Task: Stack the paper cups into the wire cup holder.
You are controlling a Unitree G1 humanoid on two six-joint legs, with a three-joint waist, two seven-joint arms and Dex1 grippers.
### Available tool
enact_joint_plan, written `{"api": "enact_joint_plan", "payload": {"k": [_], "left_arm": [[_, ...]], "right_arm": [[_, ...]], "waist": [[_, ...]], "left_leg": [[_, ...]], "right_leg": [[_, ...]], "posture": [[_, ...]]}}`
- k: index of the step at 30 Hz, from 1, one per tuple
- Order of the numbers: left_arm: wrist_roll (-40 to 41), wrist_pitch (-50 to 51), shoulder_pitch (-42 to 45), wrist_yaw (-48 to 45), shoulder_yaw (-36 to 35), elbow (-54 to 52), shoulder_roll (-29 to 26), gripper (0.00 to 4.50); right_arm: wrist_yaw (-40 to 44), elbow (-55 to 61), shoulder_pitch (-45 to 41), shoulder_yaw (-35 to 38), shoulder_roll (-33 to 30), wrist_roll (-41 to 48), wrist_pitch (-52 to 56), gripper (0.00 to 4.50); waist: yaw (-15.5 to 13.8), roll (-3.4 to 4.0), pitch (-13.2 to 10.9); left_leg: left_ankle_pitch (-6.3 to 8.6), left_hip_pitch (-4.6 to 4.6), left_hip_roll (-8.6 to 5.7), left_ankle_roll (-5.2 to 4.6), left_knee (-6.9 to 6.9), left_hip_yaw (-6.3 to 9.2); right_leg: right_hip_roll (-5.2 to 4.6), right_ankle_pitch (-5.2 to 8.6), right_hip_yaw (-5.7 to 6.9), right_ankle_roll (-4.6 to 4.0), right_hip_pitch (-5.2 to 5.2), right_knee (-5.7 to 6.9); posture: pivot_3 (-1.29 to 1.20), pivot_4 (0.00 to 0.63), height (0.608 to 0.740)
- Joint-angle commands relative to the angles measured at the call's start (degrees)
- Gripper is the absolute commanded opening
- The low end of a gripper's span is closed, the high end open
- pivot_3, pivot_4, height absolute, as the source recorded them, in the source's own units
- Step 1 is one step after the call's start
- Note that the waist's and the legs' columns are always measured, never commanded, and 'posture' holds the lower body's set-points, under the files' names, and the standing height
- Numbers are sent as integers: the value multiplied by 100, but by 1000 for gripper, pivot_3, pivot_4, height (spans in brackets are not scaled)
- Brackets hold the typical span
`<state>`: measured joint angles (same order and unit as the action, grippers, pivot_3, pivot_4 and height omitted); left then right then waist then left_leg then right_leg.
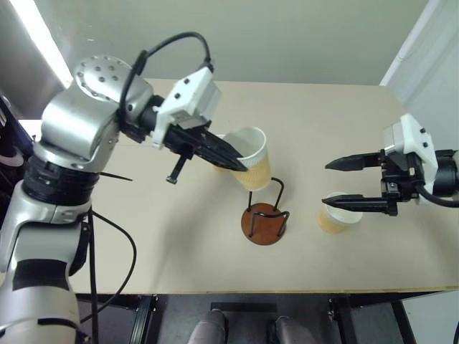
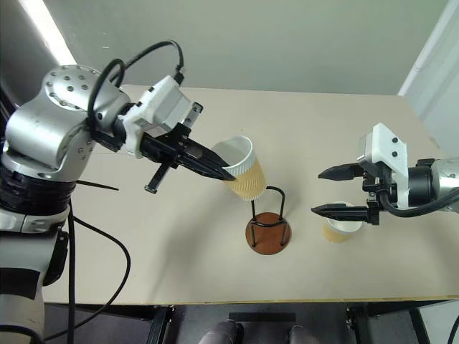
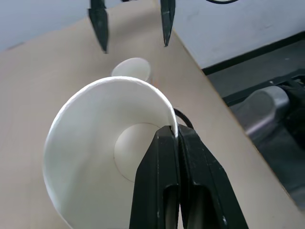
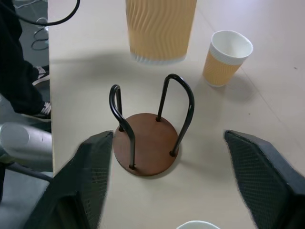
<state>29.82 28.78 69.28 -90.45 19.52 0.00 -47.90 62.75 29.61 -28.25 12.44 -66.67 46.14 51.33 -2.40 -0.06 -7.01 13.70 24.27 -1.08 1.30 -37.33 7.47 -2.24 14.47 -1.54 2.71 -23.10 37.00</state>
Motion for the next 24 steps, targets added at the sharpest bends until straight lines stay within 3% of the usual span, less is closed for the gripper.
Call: {"api": "enact_joint_plan", "payload": {"k": [1, 12, 24], "left_arm": [[115, -269, 263, -205, 161, 83, 72, 0], [64, -1228, 497, -205, 1150, 471, 437, 0], [16, -1917, 629, -205, 1643, 978, 515, 0]], "right_arm": [[-119, 250, 52, 443, -168, 199, 117, 4477], [-480, 457, -142, 1278, -511, 756, 423, 4477], [-904, 447, -339, 1423, -678, 1166, 534, 4477]], "waist": [[-3, 0, 0], [-29, 2, -1], [-61, 2, -1]], "left_leg": [[1, 1, 0, -1, -3, 0], [15, 20, -1, -22, -48, 0], [29, 38, -5, -32, -82, -1]], "right_leg": [[0, 0, 0, 1, 0, 0], [0, -3, -1, 21, 0, 1], [0, -7, -5, 42, -2, 0]], "posture": [[0, 150, 740], [0, 150, 740], [0, 150, 740]]}}
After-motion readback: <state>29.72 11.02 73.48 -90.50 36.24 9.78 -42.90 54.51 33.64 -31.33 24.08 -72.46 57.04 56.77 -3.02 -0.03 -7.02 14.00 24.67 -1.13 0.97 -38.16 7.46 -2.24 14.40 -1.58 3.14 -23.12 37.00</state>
